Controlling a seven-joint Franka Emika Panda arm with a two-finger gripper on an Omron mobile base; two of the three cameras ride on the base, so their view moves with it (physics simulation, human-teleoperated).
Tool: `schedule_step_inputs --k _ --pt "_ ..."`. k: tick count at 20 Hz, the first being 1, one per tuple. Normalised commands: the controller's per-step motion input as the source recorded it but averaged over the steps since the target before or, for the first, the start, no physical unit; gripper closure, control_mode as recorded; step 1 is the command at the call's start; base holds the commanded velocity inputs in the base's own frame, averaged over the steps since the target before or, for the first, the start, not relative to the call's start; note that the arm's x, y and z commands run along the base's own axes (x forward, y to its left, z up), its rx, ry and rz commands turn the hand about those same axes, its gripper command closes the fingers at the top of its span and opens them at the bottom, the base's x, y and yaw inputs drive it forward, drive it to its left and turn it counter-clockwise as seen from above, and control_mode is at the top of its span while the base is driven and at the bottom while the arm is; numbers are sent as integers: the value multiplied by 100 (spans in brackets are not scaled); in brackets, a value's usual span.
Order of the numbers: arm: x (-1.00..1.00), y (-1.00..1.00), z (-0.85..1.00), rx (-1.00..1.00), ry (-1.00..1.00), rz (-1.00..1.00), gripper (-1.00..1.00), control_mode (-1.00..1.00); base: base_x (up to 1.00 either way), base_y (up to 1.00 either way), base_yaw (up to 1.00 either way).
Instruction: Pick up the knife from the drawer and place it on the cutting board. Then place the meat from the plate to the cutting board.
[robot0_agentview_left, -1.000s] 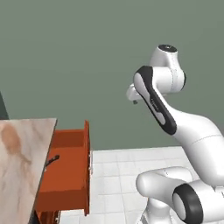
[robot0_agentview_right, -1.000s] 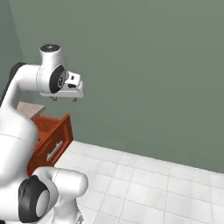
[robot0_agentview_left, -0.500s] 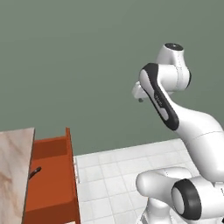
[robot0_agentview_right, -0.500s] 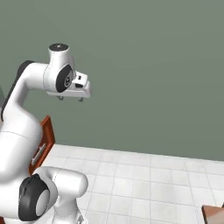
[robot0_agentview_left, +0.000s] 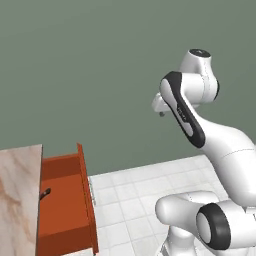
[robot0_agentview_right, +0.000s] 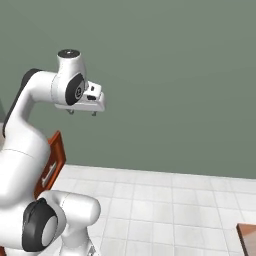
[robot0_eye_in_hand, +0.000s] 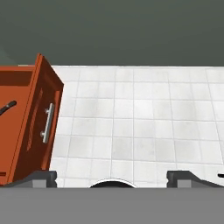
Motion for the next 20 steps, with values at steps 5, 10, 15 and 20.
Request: schedule_step_inputs --k 5,10,15,20 --pt "0 0 0 0 0 0 -100 100 -52 6 0" --pt "0 0 0 0 0 0 -100 100 -26 28 0" --pt "0 0 0 0 0 0 -100 100 0 51 0" --pt "0 0 0 0 0 0 -100 100 0 61 1"
